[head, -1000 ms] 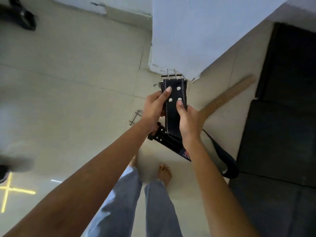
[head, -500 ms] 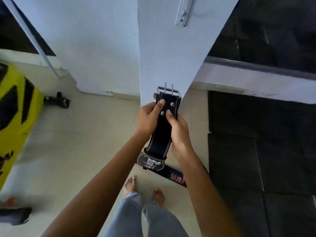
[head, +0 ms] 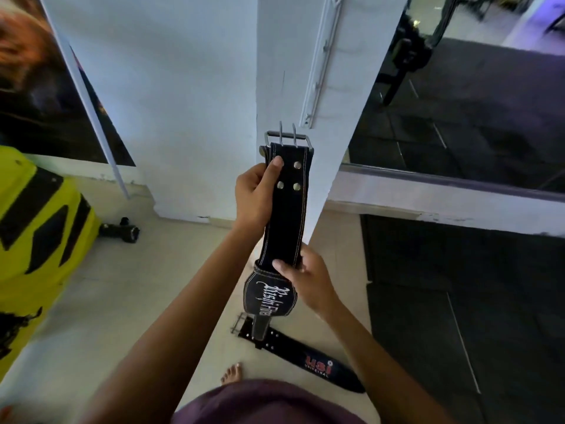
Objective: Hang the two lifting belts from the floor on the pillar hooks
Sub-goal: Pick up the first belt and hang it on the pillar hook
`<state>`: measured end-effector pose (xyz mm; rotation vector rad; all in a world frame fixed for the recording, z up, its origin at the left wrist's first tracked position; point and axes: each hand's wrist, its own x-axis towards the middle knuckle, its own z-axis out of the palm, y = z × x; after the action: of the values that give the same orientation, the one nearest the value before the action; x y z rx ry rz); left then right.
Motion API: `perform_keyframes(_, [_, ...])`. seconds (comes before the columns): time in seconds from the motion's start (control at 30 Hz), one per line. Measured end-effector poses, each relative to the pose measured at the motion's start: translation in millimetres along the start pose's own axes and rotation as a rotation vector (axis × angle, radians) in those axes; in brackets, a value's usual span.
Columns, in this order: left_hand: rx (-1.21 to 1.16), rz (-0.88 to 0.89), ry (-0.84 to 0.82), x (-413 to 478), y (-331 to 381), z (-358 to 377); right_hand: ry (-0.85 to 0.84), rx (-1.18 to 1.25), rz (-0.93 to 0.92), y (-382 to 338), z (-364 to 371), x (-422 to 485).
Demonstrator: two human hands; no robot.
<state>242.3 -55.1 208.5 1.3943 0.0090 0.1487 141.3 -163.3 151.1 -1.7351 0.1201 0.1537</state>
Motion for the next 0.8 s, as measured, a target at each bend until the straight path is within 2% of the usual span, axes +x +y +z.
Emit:
perform_keyframes(0.07, [0.022,0.008,-0.017,-5,1,-2,-0.004,-0.015,-0.004,-1,-1,0])
perform_keyframes(0.17, [0.012,-0.013,-0.031,-15,0,-2,0.018,0.109,-0.064,-34,-12,14])
perform_keyframes(0.3, [0.003,0.027,-0.040,-22,4,-1,0.149,0.211,-0.088,-89,-32,43])
perform_keyframes(0.4, [0.005,0.067,-0.052,-23,9,-1,0.156,0.231,-0.122,-105,-41,51])
perform_keyframes(0.53, [-0.008,0.076,-0.017,-18,12,-3,0.008,0.234,-0.069,-74,-23,27])
perform_keyframes(0.6, [-0.011,0.065,0.012,-14,13,-7,-0.064,0.118,-0.023,-37,-9,5])
perform_keyframes(0.67, [-0.008,0.061,0.008,-11,12,-10,-0.062,0.022,0.004,-11,-1,-9])
perform_keyframes(0.8, [0.016,0.058,-0.071,-16,8,-7,0.013,0.181,-0.067,-30,-5,3])
